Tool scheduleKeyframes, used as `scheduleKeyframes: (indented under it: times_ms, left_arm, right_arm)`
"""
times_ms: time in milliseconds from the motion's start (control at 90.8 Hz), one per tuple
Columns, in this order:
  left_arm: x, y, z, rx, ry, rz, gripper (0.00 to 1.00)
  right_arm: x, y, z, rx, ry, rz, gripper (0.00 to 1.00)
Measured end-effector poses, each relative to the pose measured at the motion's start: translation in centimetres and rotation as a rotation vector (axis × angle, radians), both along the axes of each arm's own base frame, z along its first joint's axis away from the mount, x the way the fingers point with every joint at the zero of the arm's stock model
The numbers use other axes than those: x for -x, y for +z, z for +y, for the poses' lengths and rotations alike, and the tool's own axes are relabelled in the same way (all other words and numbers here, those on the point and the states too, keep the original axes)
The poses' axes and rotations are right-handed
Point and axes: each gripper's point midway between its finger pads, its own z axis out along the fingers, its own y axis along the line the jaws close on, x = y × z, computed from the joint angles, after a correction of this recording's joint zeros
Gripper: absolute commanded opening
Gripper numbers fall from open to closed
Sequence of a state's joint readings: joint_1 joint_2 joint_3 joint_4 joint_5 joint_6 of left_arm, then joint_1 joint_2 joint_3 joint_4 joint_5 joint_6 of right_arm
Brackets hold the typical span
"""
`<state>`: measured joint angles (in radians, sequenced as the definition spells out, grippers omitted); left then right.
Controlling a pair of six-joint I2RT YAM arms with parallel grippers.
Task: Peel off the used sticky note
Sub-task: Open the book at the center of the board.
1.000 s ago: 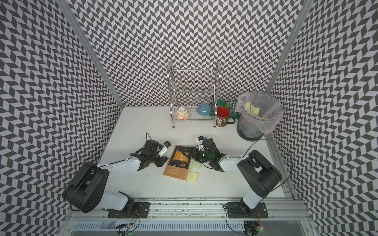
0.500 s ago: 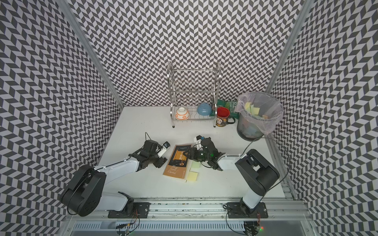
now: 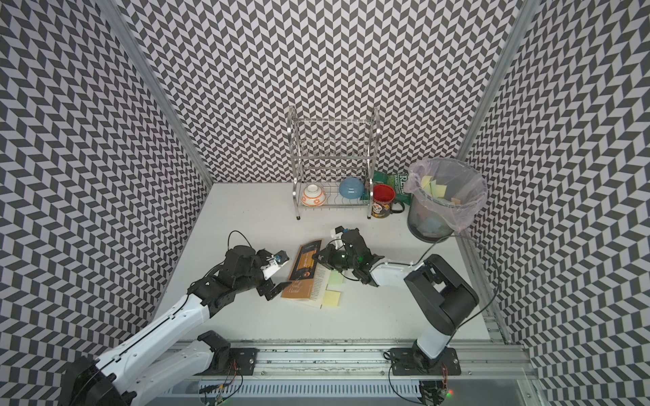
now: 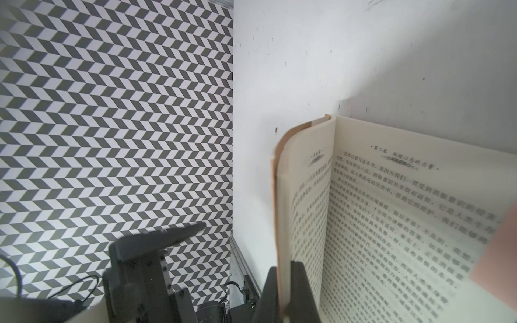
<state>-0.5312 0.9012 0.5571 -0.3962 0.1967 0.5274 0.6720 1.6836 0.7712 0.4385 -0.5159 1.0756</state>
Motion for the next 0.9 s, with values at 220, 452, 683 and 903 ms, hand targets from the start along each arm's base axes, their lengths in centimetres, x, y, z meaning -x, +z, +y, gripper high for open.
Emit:
scheduleKeyframes:
  times_ms: [220, 452, 683, 903]
  left_arm:
    - [2.4, -0.7, -2.0, -0.034, -0.129, -0.006, 1.0]
    - [3.7, -3.3, -3.1, -0.125, -0.175, -0.062, 1.0]
    - [3.9, -2.8, -4.3, -0.129, -0.186, -0.126, 1.0]
    - [3.5, -3.0, -5.2, -0.133, -0.171, -0.185, 1.0]
  right_arm:
    - [-0.3, -0.2, 0.1, -0.011, -0.028, 0.05, 0.03]
    - [-0.6, -0.7, 0.2, -0.019, -0.058, 0.103, 0.01]
    - [-1.4, -0.5, 0.9, -0.038, -0.072, 0.124, 0.0]
    - [-1.7, -0.4, 1.1, -0.066, -0.089, 0.147, 0.0]
